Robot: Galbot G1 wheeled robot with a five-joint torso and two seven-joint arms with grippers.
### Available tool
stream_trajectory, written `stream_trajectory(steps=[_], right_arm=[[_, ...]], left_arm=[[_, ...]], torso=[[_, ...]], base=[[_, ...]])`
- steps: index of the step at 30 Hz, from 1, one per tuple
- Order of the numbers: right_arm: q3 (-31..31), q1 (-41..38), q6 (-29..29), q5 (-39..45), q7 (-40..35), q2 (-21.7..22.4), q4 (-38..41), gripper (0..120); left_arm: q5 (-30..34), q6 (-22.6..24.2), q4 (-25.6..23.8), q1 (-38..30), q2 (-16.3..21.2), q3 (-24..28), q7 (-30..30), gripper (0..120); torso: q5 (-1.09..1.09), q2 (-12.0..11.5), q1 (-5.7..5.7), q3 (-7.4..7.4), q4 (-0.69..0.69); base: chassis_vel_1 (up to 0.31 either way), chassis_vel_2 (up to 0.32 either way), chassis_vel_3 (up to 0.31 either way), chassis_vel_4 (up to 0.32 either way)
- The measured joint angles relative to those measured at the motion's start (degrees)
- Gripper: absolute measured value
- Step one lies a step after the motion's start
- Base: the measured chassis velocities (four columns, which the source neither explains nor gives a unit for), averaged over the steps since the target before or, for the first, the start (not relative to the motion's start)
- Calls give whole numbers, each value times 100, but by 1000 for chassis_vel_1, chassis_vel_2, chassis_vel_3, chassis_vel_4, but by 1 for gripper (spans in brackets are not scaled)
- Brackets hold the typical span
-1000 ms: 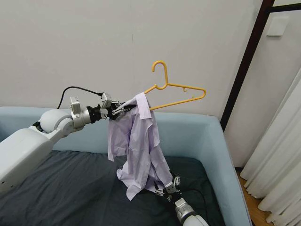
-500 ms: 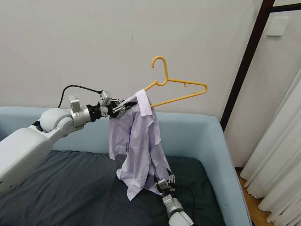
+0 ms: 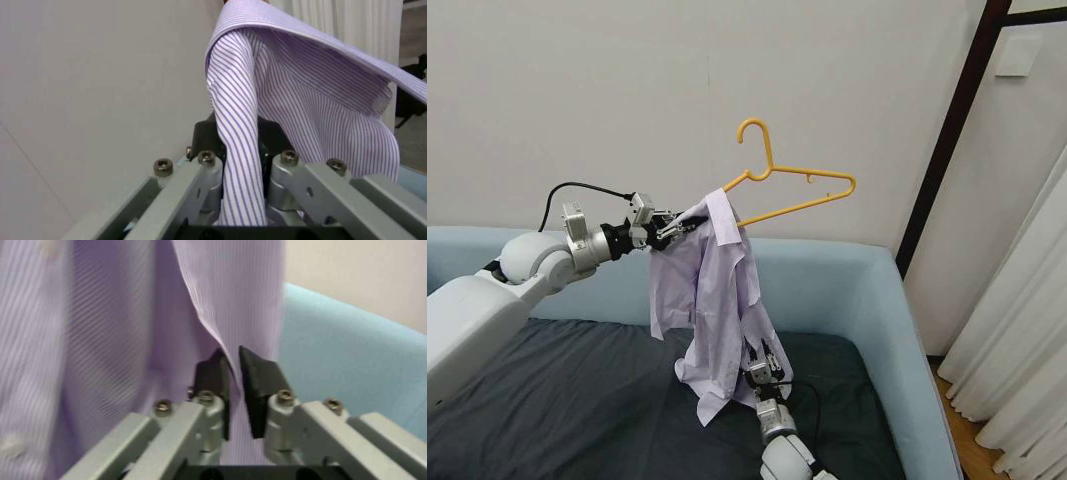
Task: Pick up the clothes from the sofa and hang them on the clothes hanger.
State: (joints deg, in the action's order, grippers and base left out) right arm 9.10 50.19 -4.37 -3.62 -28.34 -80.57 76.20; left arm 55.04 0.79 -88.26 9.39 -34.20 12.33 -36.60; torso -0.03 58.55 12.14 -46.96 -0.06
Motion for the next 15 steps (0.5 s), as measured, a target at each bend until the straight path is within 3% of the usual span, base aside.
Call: stream_trajectory(steps=[3, 7, 10, 12, 15], right_arm=[[-128, 8, -46, 106, 80, 90, 65, 0], [-235, 28, -80, 377, 145, 205, 164, 0], [-488, 117, -403, 1581, 582, 458, 557, 0], [-536, 128, -502, 1805, 728, 496, 608, 0], [-775, 147, -930, 3333, 1489, 688, 907, 0]], left_arm=[[-22, -2, 32, 9, -44, -9, -3, 6], [-34, -3, 56, 10, -106, -9, -4, 6], [-44, -17, 85, 12, -209, -9, 3, 6], [-45, -20, 95, 12, -219, -9, 7, 6], [-48, -33, 136, 11, -252, -10, 15, 6]], torso=[[0, 0, 0, 0, 0], [1, 0, 0, 0, -1], [1, 0, 0, 0, -1], [1, 0, 0, 0, -1], [1, 0, 0, 0, -1]], base=[[0, 0, 0, 0], [0, 0, 0, 0], [0, 0, 0, 0], [0, 0, 0, 0], [0, 0, 0, 0]])
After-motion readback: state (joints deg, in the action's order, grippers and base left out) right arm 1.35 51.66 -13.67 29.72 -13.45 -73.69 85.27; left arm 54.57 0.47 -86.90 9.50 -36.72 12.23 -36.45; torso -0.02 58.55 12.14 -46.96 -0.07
